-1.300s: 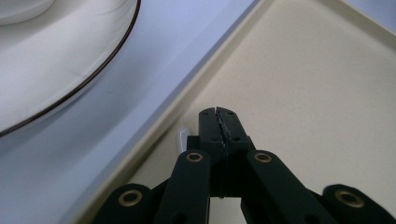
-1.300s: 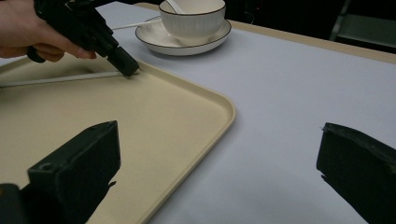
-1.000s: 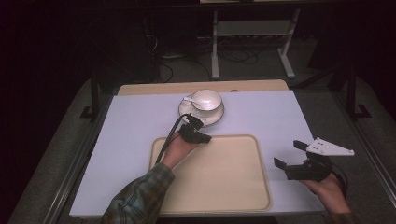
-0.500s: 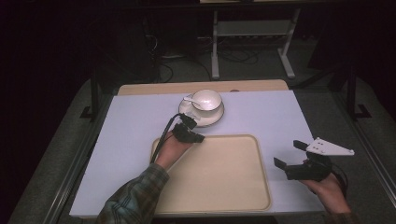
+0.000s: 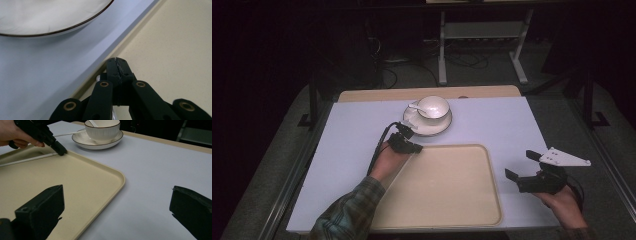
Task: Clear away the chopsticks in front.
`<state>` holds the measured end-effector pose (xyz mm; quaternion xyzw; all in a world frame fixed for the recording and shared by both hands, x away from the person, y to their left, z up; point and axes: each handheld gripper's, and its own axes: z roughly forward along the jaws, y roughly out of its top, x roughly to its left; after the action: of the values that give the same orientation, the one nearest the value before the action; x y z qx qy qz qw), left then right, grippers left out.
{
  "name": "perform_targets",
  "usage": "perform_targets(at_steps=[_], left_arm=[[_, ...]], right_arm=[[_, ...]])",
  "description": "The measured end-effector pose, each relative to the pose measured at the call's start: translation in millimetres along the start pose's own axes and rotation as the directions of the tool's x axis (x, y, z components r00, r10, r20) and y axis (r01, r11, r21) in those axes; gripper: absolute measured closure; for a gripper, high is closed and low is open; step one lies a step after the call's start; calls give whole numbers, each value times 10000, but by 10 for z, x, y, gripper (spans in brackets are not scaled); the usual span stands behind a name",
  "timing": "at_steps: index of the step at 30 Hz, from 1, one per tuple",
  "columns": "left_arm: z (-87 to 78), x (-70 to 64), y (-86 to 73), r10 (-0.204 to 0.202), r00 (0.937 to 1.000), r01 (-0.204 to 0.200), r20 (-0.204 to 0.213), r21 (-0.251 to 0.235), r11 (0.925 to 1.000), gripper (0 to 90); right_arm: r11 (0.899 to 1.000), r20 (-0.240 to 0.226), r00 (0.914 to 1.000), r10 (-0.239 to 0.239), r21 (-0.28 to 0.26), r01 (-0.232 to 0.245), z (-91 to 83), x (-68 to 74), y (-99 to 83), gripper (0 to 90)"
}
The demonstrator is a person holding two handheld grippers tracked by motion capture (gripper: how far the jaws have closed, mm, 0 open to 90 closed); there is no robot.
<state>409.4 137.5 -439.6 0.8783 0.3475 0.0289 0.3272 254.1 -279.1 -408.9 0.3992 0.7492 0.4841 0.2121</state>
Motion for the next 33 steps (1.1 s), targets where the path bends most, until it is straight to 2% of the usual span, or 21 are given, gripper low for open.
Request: perform_targets(at_steps=[13, 26, 30, 33], left_arm=[[-159, 100, -182, -286, 9994, 285, -194, -37, 9996, 898], [-319, 141, -367, -494, 9982, 492, -346, -80, 9988, 898], [-390, 76, -460, -551, 9985, 550, -74, -213, 9983, 897], [-454, 1, -570, -735, 9971, 742, 197, -327, 9967, 897]], right_arm=[[10000, 13, 10000, -15, 11, 15, 7, -2, 0, 0], [10000, 28, 10000, -14, 15, 14, 4, 0, 1, 0], [10000, 26, 10000, -31, 9, 31, 1, 4, 1, 0], [10000, 16, 10000, -51, -4, 51, 0, 6, 1, 0]])
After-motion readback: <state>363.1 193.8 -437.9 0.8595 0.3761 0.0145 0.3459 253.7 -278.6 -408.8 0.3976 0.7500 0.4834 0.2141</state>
